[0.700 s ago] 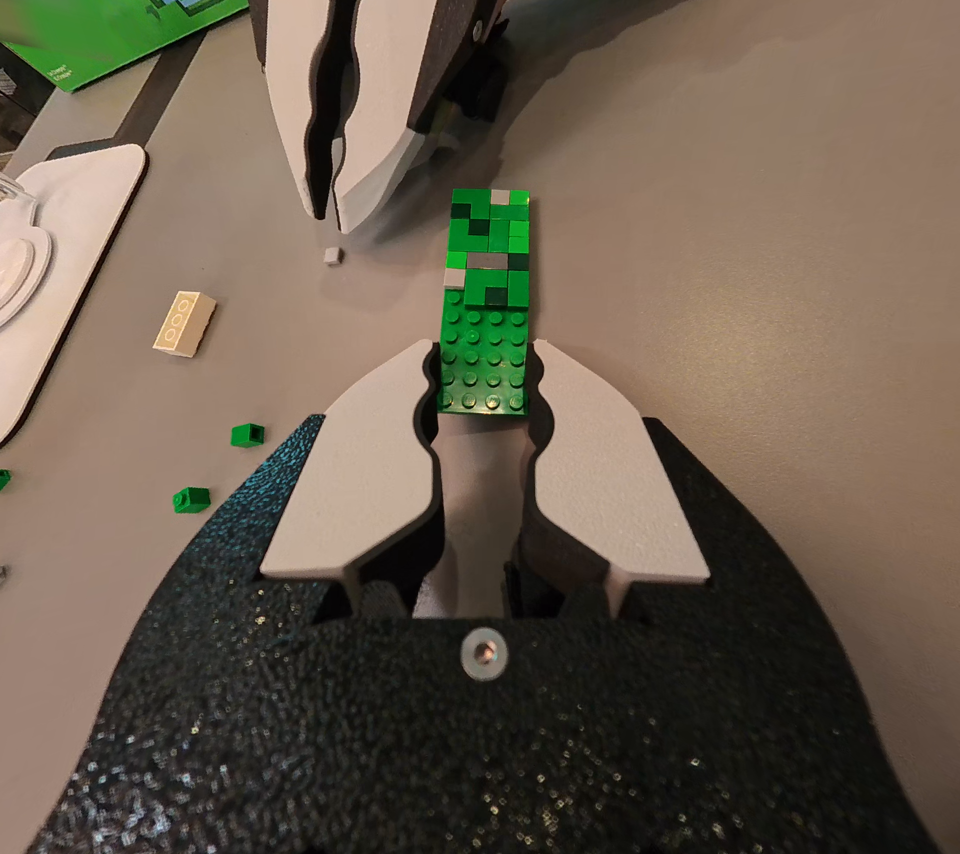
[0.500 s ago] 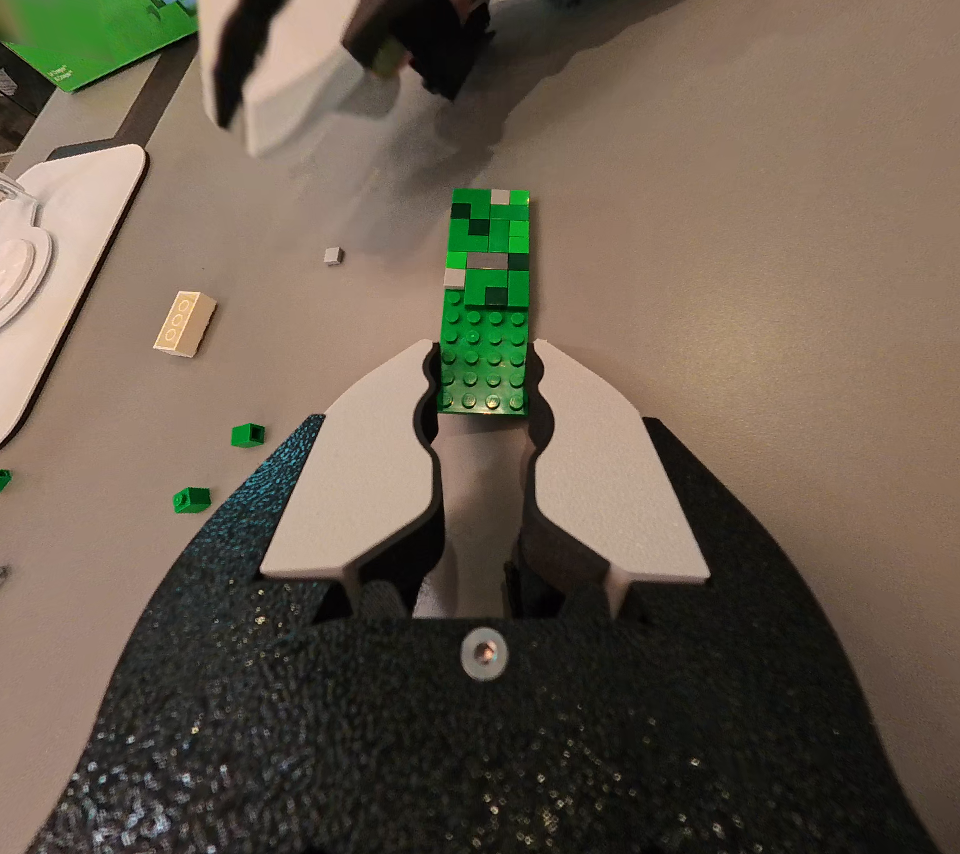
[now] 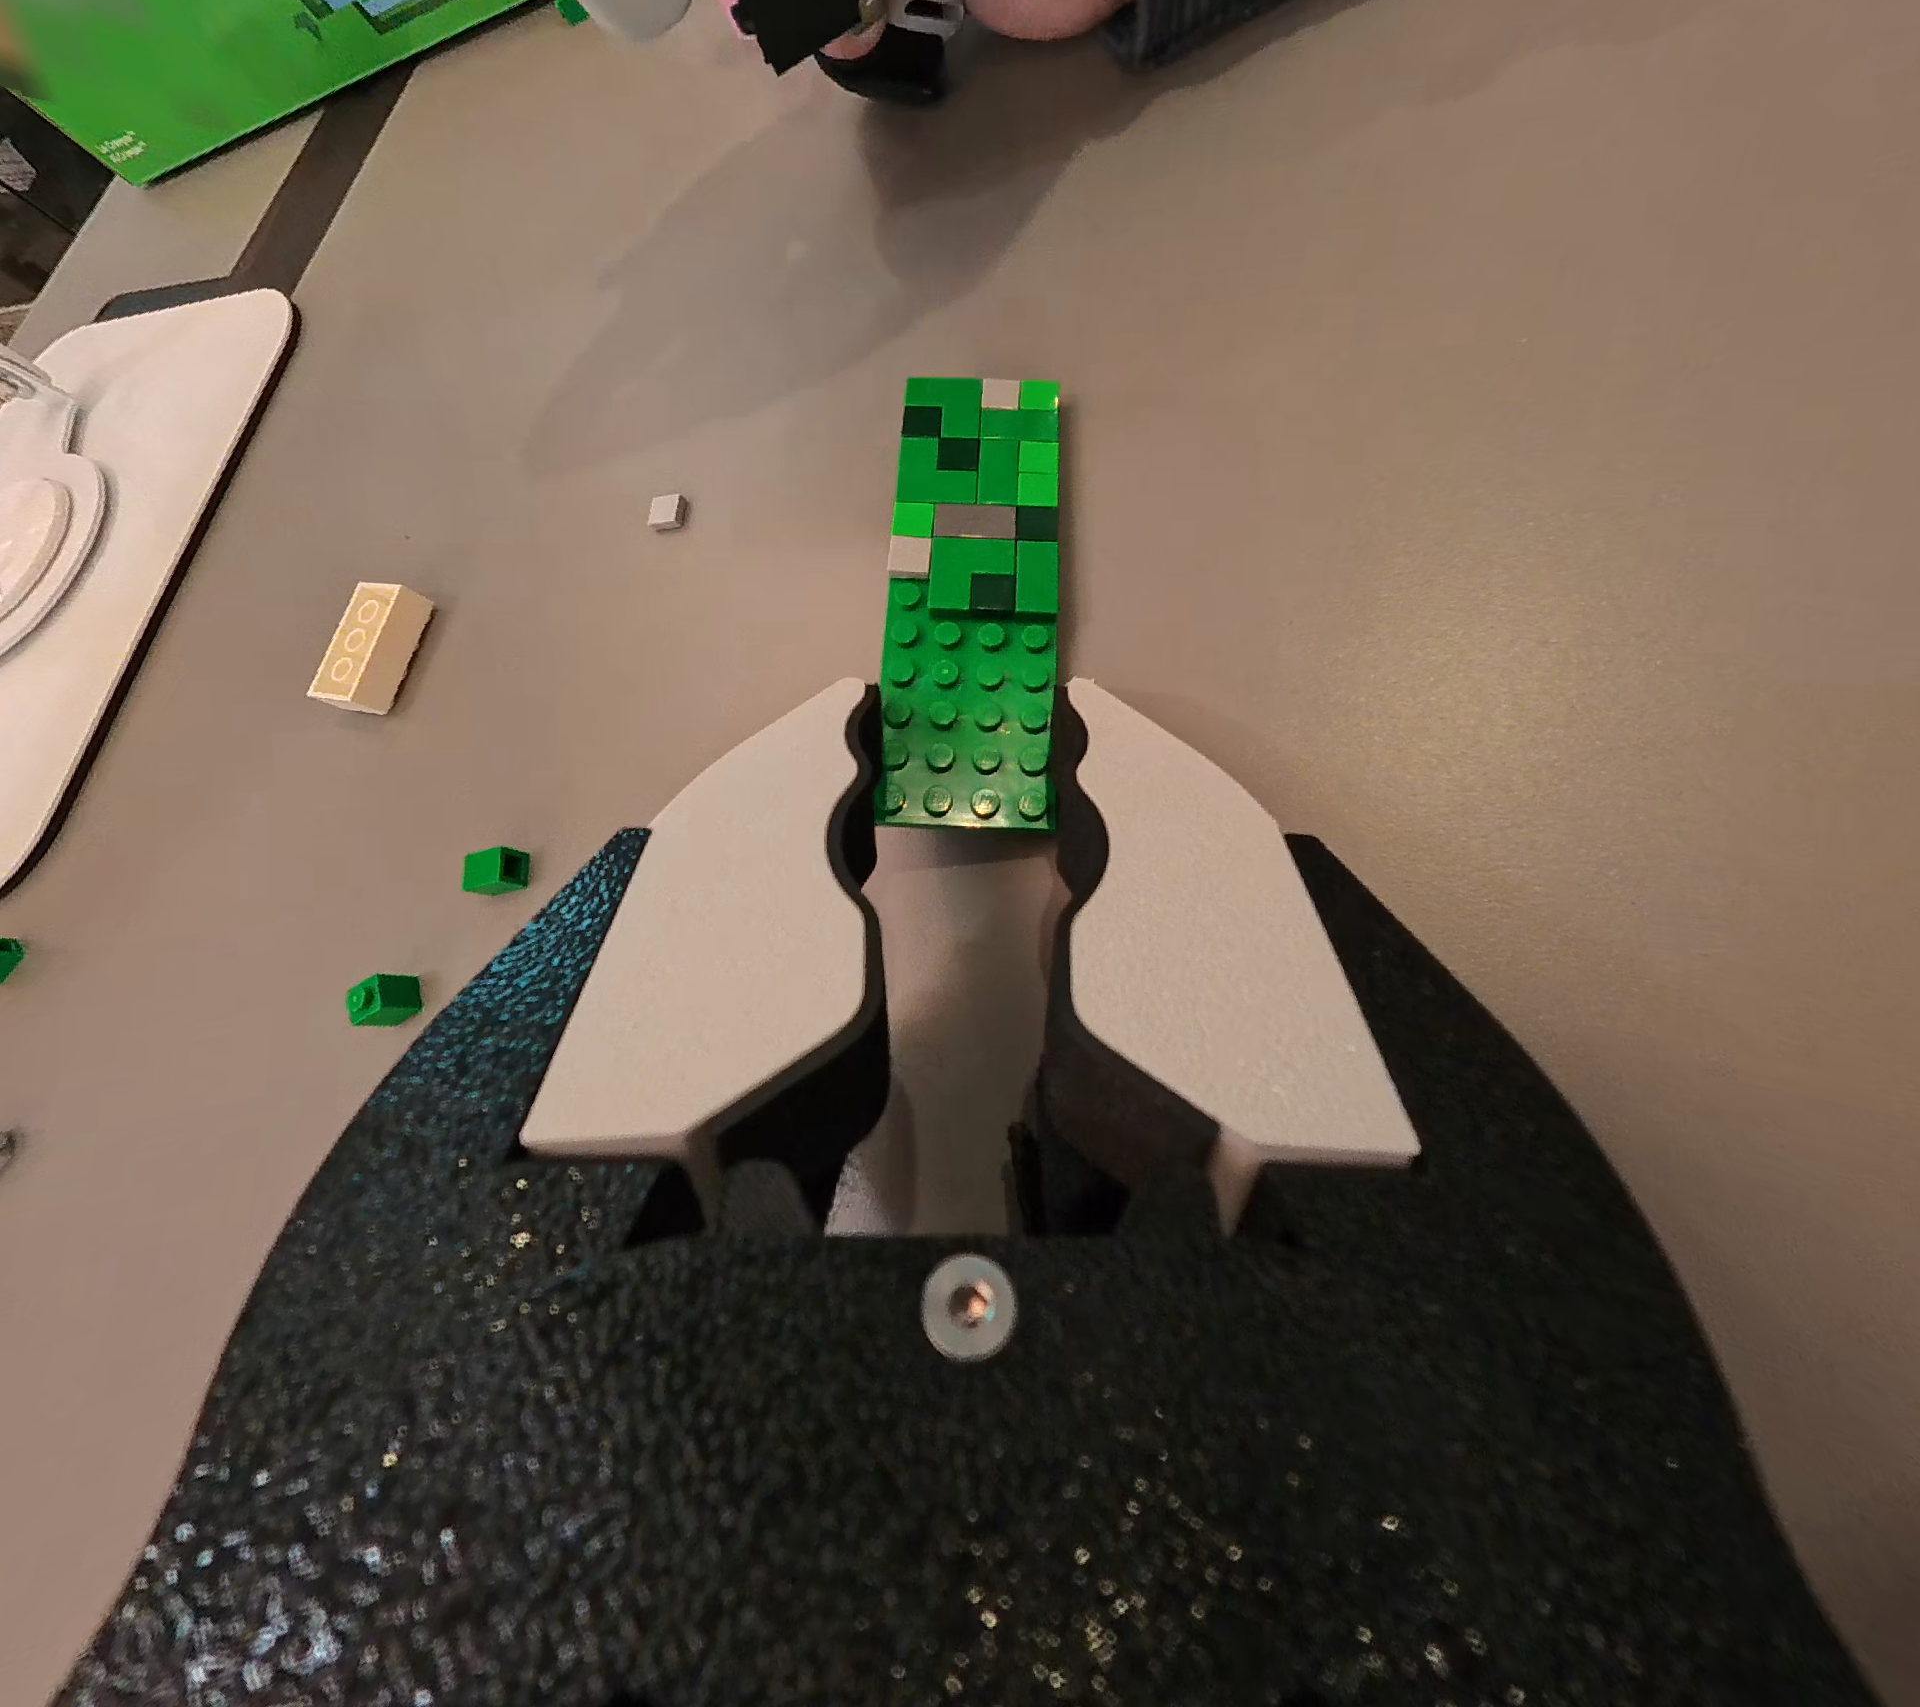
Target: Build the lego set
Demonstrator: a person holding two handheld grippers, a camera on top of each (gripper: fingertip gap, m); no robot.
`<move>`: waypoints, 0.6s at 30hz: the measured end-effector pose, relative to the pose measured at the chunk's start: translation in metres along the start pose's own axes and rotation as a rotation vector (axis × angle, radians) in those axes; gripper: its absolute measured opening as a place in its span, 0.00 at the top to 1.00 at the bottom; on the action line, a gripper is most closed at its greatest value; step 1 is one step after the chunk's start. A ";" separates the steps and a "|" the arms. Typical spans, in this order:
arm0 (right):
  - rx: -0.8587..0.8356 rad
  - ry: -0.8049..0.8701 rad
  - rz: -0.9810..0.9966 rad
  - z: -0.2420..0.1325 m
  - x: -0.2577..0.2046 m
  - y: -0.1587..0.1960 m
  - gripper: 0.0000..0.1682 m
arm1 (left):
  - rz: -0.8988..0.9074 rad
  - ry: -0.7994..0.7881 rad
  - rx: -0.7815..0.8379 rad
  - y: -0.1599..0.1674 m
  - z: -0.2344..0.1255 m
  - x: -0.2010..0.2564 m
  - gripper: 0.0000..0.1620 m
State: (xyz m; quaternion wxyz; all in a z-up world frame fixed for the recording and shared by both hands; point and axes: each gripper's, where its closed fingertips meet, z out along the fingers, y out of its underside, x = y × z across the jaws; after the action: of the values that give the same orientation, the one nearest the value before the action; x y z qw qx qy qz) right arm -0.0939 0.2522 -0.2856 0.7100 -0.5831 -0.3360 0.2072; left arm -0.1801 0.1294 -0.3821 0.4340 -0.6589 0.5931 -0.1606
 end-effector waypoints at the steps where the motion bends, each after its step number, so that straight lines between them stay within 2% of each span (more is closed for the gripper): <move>1: 0.000 0.001 -0.003 0.000 0.000 0.000 1.00 | 0.000 0.000 0.000 0.000 0.000 0.000 0.81; 18: -0.015 -0.009 -0.048 0.001 -0.005 0.002 1.00 | 0.001 -0.001 0.000 0.000 0.000 0.000 0.81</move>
State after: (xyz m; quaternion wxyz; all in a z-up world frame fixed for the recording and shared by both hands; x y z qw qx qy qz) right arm -0.0979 0.2497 -0.2882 0.7090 -0.5793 -0.3545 0.1899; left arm -0.1802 0.1294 -0.3820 0.4343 -0.6586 0.5932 -0.1603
